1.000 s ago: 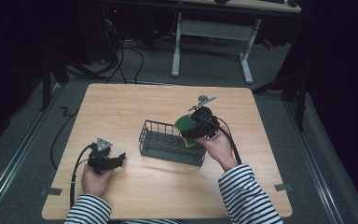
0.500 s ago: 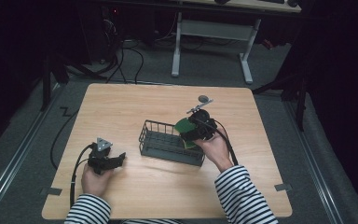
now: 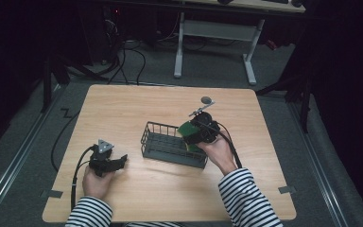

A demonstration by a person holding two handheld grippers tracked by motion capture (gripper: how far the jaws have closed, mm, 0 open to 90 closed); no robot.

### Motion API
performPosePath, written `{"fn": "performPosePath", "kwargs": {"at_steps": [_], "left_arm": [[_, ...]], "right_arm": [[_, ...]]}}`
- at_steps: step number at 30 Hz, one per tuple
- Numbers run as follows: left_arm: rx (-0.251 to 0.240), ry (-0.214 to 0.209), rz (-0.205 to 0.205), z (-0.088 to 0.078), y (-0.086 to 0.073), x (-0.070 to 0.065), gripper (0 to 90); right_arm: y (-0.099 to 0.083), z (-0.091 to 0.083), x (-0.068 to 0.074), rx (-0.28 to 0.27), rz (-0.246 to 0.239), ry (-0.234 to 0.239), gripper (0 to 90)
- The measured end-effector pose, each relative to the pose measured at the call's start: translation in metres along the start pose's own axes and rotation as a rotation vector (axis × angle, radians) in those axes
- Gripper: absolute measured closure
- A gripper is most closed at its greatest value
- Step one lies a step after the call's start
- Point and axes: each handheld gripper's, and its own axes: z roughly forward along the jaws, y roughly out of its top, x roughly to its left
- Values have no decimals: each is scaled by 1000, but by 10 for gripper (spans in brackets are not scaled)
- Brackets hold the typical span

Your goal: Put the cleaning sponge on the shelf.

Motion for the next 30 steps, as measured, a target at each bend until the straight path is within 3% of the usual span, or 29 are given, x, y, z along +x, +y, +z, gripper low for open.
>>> {"fn": "performPosePath", "kwargs": {"at_steps": [9,21,30], "left_arm": [[1,1,2,0,0,0,281],[-2,-6,-6,0,0,1,281],[-2,-5,-5,0,0,1,281]], "right_arm": [[-1,1,4,10,-11,-18,302],[-11,5,5,24,10,2,301],[-12,5,6,26,-5,4,306]]}}
